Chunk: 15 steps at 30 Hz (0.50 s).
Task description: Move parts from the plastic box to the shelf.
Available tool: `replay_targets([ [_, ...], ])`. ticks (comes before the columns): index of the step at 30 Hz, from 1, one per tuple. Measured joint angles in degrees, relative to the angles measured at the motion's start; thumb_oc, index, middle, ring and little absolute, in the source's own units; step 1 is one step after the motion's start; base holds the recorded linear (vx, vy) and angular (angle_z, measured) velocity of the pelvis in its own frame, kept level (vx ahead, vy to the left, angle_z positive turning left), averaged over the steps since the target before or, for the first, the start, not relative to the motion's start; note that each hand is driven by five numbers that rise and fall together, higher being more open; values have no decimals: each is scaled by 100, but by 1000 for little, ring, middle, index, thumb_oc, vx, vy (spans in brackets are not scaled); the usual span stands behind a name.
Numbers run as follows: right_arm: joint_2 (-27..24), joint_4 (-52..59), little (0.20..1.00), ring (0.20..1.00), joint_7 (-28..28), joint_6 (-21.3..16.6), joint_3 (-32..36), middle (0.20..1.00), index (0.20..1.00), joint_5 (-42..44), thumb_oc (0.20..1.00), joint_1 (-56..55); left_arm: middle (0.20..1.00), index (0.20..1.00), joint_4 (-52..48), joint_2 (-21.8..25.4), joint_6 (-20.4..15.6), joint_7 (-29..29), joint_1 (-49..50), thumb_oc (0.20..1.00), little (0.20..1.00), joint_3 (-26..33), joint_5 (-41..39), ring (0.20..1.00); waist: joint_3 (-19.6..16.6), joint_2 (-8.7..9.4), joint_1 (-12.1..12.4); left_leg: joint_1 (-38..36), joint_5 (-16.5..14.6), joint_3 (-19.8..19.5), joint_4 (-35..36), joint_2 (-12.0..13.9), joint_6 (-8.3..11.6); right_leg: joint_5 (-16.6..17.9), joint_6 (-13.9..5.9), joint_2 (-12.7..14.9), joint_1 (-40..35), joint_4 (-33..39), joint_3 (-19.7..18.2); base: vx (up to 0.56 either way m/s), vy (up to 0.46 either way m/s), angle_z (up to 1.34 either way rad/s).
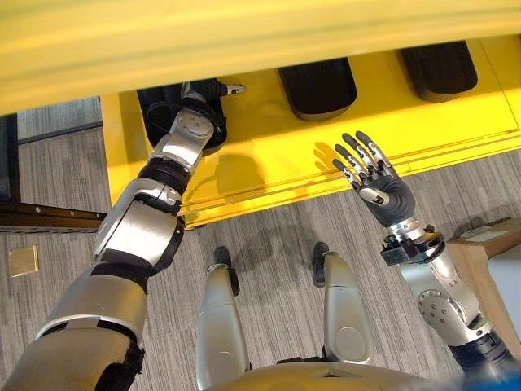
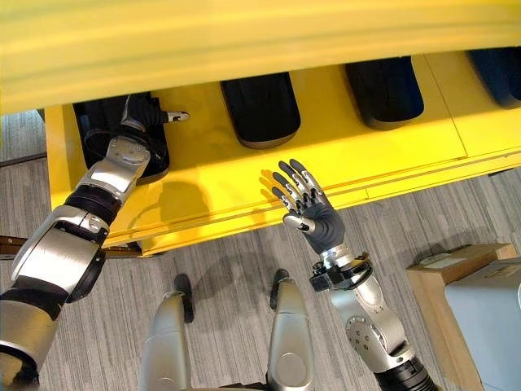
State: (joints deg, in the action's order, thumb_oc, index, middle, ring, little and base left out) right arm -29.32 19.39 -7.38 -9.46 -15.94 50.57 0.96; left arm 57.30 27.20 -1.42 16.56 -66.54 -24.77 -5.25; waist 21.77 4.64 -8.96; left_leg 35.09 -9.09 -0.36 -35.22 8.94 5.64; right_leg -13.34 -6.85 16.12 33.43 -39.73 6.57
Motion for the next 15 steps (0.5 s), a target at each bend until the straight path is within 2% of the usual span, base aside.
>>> replay_targets([
  [9, -73, 3, 1000, 1000, -99, 33, 19, 1000, 1000, 60, 1000, -38, 1000, 1000, -169, 65, 5, -34, 19, 1000, 1000, 16, 52, 1000, 87, -37, 15, 1, 31, -10, -3, 8, 37, -21, 15, -2, 18, -53, 1, 11, -2, 0],
  [11, -73, 3, 1000, 1000, -100, 33, 44, 1000, 1000, 60, 1000, -37, 1000, 1000, -396, 82, -5, -66, 95, 1000, 1000, 90, -231, 1000, 95, -44, 28, 5, 32, -8, -2, 7, 39, -22, 13, -1, 22, -54, -3, -64, 6, 0],
  [15, -51, 11, 1000, 1000, -93, 32, 135, 1000, 1000, 59, 1000, -24, 1000, 1000, -1061, 148, -151, -122, 356, 1000, 1000, 382, -1328, 1000, 143, -52, 47, 36, 53, -9, 1, 4, 45, 1, 7, 3, 52, -57, 3, -16, 4, 0],
])
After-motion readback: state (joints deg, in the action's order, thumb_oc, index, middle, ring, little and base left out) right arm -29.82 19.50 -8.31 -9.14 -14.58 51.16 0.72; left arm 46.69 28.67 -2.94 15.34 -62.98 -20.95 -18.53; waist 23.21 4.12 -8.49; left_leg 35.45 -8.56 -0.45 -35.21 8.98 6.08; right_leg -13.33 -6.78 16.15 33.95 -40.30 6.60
